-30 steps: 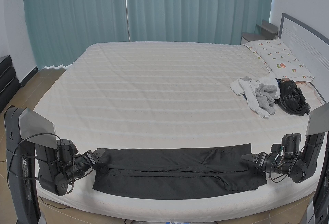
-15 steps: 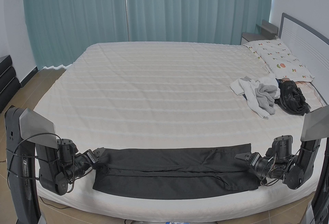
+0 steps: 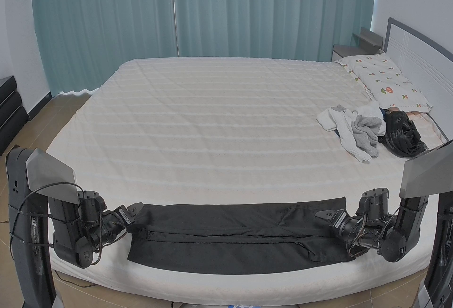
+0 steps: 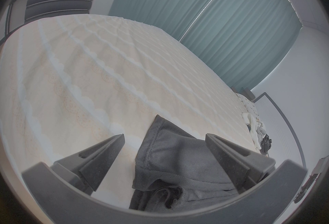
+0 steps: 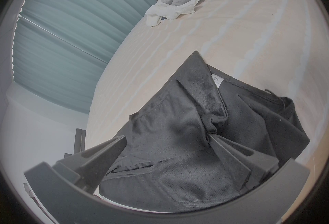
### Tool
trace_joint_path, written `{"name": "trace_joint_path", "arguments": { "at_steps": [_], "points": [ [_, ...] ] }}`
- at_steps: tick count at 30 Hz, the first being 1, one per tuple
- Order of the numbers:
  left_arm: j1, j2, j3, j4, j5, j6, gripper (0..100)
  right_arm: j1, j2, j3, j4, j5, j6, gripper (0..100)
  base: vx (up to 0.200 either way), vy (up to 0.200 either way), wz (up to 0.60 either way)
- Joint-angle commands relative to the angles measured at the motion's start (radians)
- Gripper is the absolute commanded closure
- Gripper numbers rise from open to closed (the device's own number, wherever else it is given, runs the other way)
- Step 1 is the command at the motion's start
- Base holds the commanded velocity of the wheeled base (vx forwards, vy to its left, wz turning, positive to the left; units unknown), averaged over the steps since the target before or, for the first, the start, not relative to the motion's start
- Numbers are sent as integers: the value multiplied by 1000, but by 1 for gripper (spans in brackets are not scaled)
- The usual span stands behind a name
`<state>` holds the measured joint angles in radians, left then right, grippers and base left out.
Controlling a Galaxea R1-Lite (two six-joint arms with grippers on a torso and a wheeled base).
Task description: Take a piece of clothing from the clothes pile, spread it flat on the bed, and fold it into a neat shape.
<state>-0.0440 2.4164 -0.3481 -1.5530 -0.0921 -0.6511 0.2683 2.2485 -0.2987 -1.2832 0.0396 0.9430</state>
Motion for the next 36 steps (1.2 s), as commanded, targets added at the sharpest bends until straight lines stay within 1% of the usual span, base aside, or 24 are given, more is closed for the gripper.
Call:
{"name": "trace_joint_path", "arguments": {
  "at_steps": [1,5,10,12,19,22,23,27,29,32,36],
  "points": [
    [9,0,0,-18,0,-1,0,23,0,16,-2,-18,0,0,0,0,0],
    [10,1,0,-18,0,1,0,29,-33,55,-2,-26,0,0,0,0,0],
    [9,1,-2,-18,-1,1,0,26,-27,67,-2,-35,2,0,0,0,0],
    [7,1,-2,-18,0,1,0,23,-17,58,-5,-49,2,0,0,0,0],
    [7,1,0,-18,0,1,0,25,10,16,1,-60,2,0,0,0,0],
    [7,0,-2,-18,0,1,0,26,14,-19,33,-87,3,0,0,0,0],
    [7,0,-2,-18,0,1,0,26,16,-28,44,-90,3,100,0,0,0],
    [7,0,-2,-18,0,1,0,28,16,-48,82,-96,3,100,0,0,0],
    [10,-3,-2,-18,0,1,0,37,16,-51,107,-113,3,100,0,0,0],
    [12,-3,1,-18,0,1,0,34,8,-51,110,-136,3,100,0,0,0],
    [12,-6,9,-18,2,1,0,28,-12,-39,110,-138,3,100,0,0,0]
  ]
}}
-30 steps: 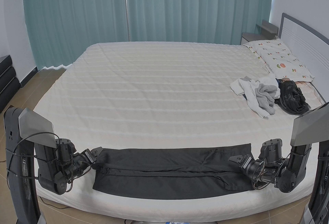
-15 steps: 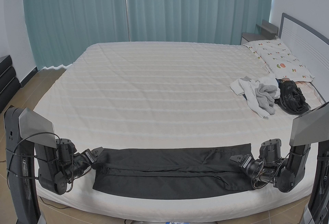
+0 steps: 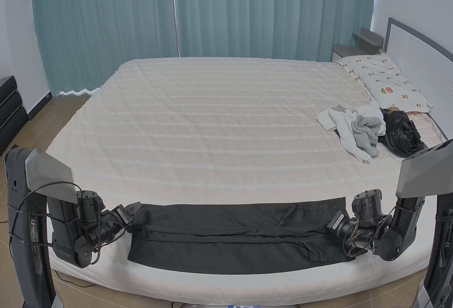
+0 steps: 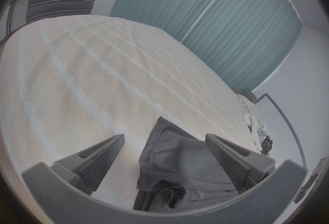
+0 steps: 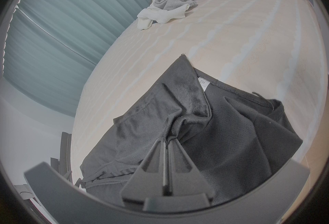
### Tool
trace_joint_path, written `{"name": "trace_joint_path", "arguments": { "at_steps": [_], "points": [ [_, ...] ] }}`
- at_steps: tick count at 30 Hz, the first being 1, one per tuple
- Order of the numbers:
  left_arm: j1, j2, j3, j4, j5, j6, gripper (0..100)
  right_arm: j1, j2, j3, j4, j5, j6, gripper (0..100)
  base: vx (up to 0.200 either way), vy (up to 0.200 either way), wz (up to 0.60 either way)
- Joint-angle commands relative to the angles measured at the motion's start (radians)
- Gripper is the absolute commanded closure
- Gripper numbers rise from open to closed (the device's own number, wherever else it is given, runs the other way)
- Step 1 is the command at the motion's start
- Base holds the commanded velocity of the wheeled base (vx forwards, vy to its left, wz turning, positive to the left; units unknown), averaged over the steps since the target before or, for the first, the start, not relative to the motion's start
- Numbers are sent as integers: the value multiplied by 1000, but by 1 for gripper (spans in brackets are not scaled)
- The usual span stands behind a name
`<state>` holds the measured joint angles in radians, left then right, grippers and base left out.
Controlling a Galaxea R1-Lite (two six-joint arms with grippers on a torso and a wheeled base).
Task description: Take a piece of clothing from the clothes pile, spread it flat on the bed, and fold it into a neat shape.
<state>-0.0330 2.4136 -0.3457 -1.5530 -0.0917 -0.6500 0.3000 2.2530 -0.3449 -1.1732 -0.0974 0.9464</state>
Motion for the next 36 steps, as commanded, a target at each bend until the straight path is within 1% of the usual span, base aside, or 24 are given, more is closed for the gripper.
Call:
{"name": "trace_joint_path", "arguments": {
  "at_steps": [1,6,10,13,21,25,29,33,36],
  "points": [
    [1,-5,7,-18,1,1,0,-4,-21,12,0,-1,0,100,0,0,0],
    [-1,-34,28,-18,4,0,0,-10,-35,7,-16,-1,2,100,0,0,0],
    [-2,-100,88,-18,-13,-5,0,-19,-69,-5,-31,1,3,100,0,0,0],
    [-7,-116,106,-18,-13,-7,0,-19,-85,-14,-31,1,3,100,0,0,0],
    [-30,-111,154,-18,-31,1,0,-22,-90,-22,-34,-1,5,100,0,0,0],
    [-51,-102,180,-13,-36,35,0,-22,-84,-20,-36,1,5,100,0,0,0],
    [-64,-77,182,-13,-34,64,0,-22,-85,-19,-36,1,5,100,0,0,0],
    [-71,-64,182,-13,-28,70,0,-21,-84,-20,-36,1,5,100,0,0,0],
    [-84,-31,157,-12,-22,70,0,-19,-76,-22,-39,1,5,100,0,0,0]
  ]
}}
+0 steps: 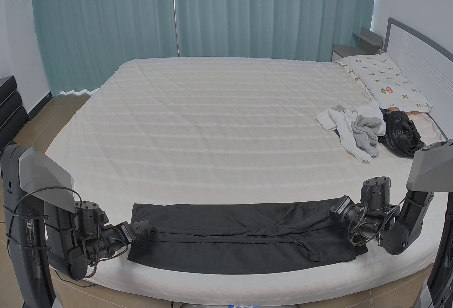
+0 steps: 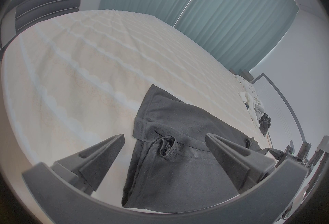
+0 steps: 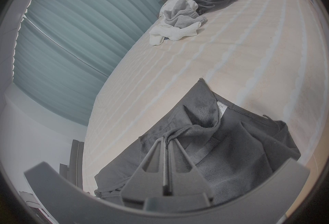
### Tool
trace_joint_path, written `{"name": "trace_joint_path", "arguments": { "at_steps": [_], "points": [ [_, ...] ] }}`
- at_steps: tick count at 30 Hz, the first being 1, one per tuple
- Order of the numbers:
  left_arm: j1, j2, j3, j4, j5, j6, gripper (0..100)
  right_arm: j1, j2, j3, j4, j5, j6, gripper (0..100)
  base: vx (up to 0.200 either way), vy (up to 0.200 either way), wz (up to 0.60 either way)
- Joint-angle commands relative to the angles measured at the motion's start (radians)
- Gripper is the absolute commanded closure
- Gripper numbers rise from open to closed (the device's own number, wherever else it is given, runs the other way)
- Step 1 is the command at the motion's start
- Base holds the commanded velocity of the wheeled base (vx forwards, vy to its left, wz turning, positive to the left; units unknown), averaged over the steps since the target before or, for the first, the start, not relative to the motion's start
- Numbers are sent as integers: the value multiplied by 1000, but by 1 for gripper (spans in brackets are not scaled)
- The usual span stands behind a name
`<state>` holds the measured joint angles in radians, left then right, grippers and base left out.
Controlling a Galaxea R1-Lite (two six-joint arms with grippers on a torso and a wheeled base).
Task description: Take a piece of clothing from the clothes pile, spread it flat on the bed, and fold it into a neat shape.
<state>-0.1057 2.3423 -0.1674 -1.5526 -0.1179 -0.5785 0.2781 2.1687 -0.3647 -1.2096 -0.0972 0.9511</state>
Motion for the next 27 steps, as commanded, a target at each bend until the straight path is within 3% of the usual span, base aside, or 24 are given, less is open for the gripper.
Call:
{"name": "trace_joint_path", "arguments": {
  "at_steps": [1,2,13,19,27],
  "points": [
    [-11,46,-35,-12,9,-1,0,3,10,-2,-2,1,0,100,0,0,0],
    [-11,51,-47,-11,14,-1,100,3,10,-2,-2,1,0,100,0,0,0],
    [-22,60,-109,71,49,-1,100,3,8,-2,-2,1,0,100,0,0,0],
    [-15,35,-112,35,132,-6,100,-2,0,-2,-53,1,12,100,0,0,0],
    [-9,12,-267,23,162,-6,100,-19,25,-34,-104,-1,12,100,0,0,0]
  ]
}}
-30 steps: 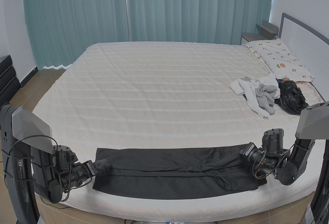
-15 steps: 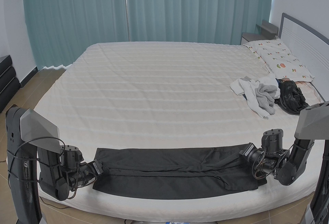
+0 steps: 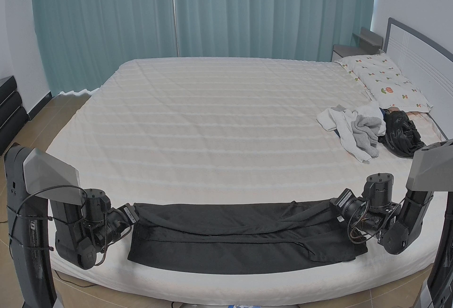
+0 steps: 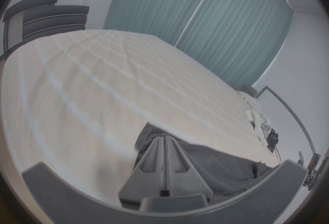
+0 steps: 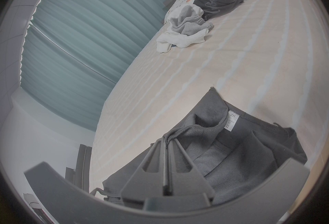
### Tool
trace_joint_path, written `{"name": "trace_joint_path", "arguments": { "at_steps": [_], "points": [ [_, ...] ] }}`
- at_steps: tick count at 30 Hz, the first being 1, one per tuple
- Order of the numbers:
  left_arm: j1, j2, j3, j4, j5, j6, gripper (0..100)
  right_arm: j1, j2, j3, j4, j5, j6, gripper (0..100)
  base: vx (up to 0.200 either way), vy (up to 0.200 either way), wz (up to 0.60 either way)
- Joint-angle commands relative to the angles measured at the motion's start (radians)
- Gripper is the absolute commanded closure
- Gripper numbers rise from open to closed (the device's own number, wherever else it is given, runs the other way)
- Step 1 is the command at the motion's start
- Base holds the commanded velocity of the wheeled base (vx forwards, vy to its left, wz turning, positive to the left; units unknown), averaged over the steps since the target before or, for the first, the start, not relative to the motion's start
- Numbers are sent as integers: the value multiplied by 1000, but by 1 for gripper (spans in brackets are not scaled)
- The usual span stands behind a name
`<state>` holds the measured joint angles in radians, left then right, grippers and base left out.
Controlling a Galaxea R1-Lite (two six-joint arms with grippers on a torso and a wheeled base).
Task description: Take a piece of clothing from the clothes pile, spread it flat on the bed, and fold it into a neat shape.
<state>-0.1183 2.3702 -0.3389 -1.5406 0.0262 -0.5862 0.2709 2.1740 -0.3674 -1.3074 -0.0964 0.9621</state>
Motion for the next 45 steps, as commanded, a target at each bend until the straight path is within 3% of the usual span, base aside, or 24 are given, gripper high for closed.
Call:
{"name": "trace_joint_path", "arguments": {
  "at_steps": [1,14,26,31,41,45],
  "points": [
    [3,-16,-103,14,23,2,100,-18,20,-39,-6,-2,1,100,0,0,0],
    [40,-71,-301,93,101,-4,100,-61,27,-159,-130,-3,-5,100,0,0,0],
    [48,-52,-206,86,93,-57,100,-88,63,-13,-145,20,-19,100,0,0,0],
    [45,-40,-129,83,69,-53,100,-102,69,35,-147,32,-56,100,0,0,0],
    [39,58,-48,80,49,-11,100,-90,191,171,-256,61,-210,100,0,0,0],
    [35,81,-18,73,49,32,100,-88,204,182,-254,70,-224,100,0,0,0]
  ]
}}
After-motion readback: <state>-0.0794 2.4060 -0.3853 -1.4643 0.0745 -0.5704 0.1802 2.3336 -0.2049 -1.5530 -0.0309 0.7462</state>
